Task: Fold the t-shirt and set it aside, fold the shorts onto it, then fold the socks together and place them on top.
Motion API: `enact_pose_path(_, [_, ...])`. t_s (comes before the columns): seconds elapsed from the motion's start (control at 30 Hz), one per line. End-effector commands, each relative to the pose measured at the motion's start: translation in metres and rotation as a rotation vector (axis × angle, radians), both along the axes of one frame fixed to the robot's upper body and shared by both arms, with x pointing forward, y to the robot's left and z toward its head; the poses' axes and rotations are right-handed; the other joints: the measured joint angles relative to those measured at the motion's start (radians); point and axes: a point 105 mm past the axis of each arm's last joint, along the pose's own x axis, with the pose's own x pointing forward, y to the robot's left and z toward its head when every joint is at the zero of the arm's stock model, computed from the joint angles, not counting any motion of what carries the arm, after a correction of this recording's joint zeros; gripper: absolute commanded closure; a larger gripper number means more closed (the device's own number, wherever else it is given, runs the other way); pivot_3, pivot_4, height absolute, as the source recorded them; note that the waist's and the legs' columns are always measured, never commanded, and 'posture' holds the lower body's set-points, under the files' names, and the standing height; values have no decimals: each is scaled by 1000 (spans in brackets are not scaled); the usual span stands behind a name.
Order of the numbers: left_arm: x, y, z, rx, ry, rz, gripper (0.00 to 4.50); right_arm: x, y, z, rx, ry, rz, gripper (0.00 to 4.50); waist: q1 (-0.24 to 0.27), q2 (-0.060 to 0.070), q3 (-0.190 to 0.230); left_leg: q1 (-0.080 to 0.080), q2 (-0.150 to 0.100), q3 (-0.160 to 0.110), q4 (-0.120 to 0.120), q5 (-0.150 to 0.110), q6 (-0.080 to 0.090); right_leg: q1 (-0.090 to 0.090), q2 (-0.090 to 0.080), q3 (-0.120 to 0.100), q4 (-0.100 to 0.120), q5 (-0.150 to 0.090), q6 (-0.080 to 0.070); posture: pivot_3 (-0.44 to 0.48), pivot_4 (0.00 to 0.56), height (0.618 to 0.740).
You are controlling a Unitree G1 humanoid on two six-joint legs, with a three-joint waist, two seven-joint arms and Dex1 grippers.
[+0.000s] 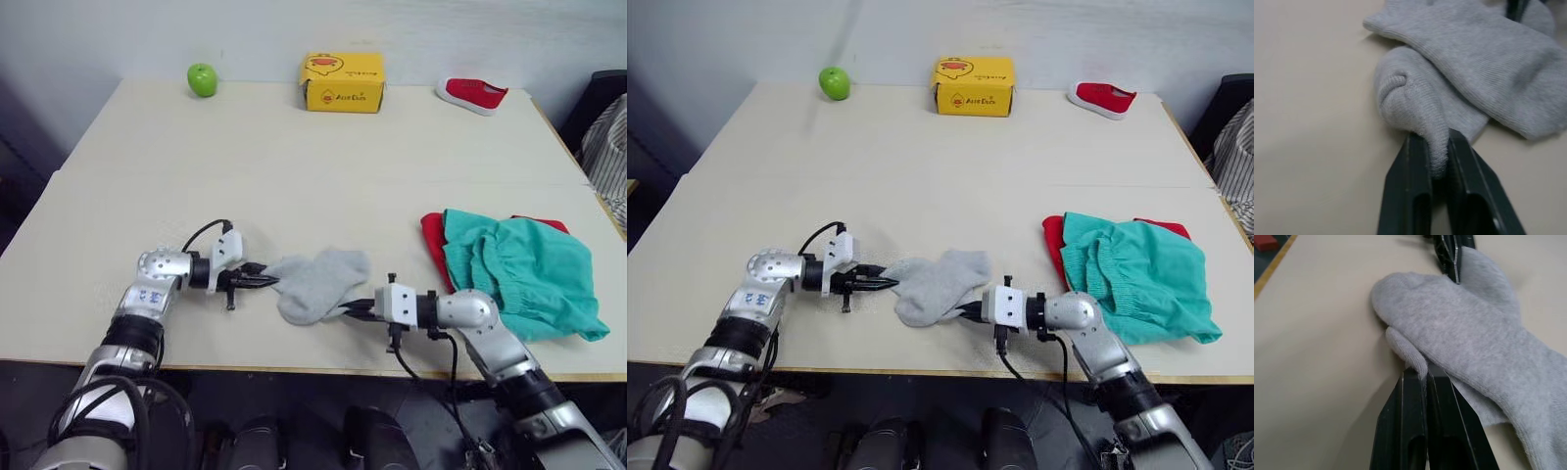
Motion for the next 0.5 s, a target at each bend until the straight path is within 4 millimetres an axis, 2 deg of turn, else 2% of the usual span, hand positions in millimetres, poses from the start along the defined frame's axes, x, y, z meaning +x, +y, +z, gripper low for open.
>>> enact_pose_path(0.03, [-10, 11, 2, -1, -27, 79, 4475, 10, -4, 9, -10, -48, 43, 4500, -10, 0, 0, 0, 0, 0, 0, 0, 0, 0, 0, 0, 0, 0, 0, 0, 150, 740])
enact_pose_path(0.13, [-18, 15, 0, -8, -48, 138, 4475, 19, -5, 10, -32, -30, 71, 4500, -14, 0, 0, 0, 0, 0, 0, 0, 0, 0, -1, 0, 0, 0, 0, 0, 150, 740])
enact_pose_path(0.27, [-29, 15, -2, -57, 5, 166, 4475, 22, -3, 12, -25, 22, 96, 4500, -14, 0, 0, 0, 1, 0, 0, 0, 0, 0, -1, 0, 0, 0, 0, 0, 150, 740])
enact_pose_path(0.3, [-30, 17, -1, -50, 4, 186, 4245, 21, -2, 13, -22, 43, 110, 4500, -14, 0, 0, 0, 1, 0, 0, 0, 0, 0, -1, 0, 0, 0, 0, 0, 150, 740])
enact_pose_path(0.33, [-34, 19, -2, -23, 13, 190, 3968, 20, -1, 13, -27, 52, 126, 4284, -14, 1, 0, 0, 0, 0, 0, 0, 0, 0, -1, 0, 0, 0, 0, 0, 150, 740])
enact_pose_path(0.4, [-37, 26, 0, 17, 4, 216, 3506, 16, -3, 13, -50, 72, 162, 3838, -14, 1, 0, 0, 0, 0, 0, 0, 0, 0, -1, 0, 0, 0, 0, 0, 150, 740])
enact_pose_path(0.5, [-48, 37, 15, -46, 42, 273, 2684, 11, -15, 22, -70, 132, 205, 2941, -14, 2, 1, 0, 0, 0, 0, 0, 0, 0, -2, 0, 0, 0, 0, 0, 150, 740])
